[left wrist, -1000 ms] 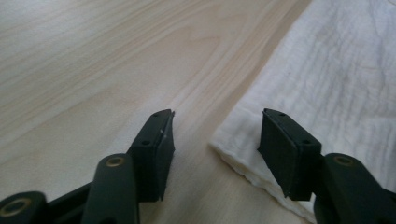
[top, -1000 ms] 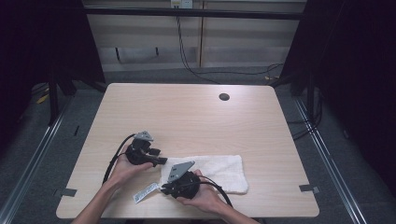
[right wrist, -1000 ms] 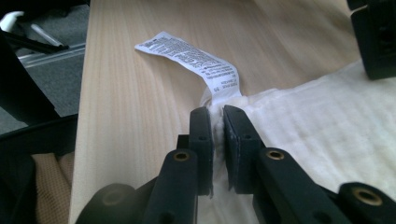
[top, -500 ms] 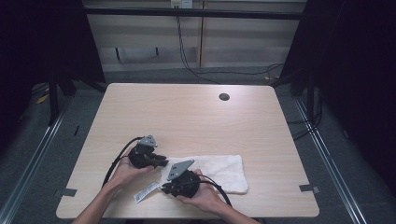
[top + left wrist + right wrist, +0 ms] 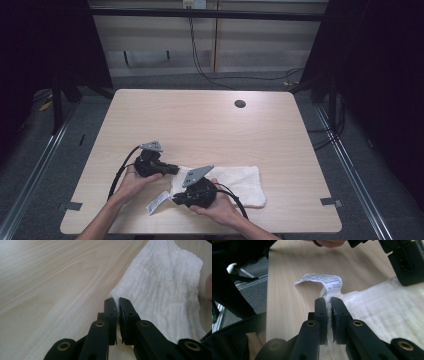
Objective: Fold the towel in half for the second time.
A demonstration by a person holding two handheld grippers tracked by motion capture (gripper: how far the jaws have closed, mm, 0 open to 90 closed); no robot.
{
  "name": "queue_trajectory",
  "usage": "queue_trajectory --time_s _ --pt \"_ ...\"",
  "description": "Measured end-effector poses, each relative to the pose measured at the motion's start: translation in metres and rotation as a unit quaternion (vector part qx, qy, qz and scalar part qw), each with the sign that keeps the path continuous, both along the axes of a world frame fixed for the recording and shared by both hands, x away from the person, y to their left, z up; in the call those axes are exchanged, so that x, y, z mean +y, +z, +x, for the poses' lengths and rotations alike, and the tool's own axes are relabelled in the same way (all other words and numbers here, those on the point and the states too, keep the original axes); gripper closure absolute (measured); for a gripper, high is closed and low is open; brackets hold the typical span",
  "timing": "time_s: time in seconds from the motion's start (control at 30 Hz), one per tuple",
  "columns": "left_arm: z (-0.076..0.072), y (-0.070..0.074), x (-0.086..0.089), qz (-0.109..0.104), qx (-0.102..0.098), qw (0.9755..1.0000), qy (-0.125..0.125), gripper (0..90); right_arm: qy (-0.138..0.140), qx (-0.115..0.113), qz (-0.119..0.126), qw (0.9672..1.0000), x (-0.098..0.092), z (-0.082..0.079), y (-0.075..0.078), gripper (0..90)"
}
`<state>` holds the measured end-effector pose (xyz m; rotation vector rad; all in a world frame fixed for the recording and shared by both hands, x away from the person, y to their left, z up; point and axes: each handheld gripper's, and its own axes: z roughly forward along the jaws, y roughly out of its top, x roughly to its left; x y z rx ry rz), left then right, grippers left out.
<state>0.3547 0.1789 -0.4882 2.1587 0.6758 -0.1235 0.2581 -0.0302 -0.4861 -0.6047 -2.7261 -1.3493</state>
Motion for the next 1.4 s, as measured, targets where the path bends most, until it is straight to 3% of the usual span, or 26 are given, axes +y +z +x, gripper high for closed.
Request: queue_trajectory --time_s 0.23,0.43,0.5,0.63,0.9,1.2,1.4 --pt "0.000 0.009 0.009 -0.021 0.001 0.9998 0.004 85.5 0.005 0.001 0.022 0.9998 -0.003 0.001 0.009 84.0" --pt "0.000 0.016 0.015 -0.023 -0.009 0.9995 0.022 85.6 -0.006 -0.001 0.047 0.9989 -0.002 0.004 0.022 84.1" --pt "0.000 0.017 0.017 -0.024 -0.009 0.9993 0.026 85.7 -0.003 -0.015 0.041 0.9990 0.001 0.004 0.026 84.2" --pt "0.000 0.020 0.020 -0.034 -0.006 0.9990 0.028 85.7 -0.005 -0.013 0.039 0.9992 0.002 0.002 0.027 84.1" --pt "0.000 0.034 0.026 -0.050 -0.014 0.9978 0.040 85.8 -0.009 -0.014 0.067 0.9976 0.003 0.005 0.041 84.2" --pt "-0.001 0.040 0.028 -0.044 -0.015 0.9975 0.053 85.8 -0.011 -0.013 0.088 0.9960 0.012 0.007 0.047 84.2" --pt "-0.002 0.047 0.036 -0.041 -0.019 0.9973 0.057 85.8 -0.004 -0.025 0.094 0.9953 0.018 0.010 0.061 84.3"
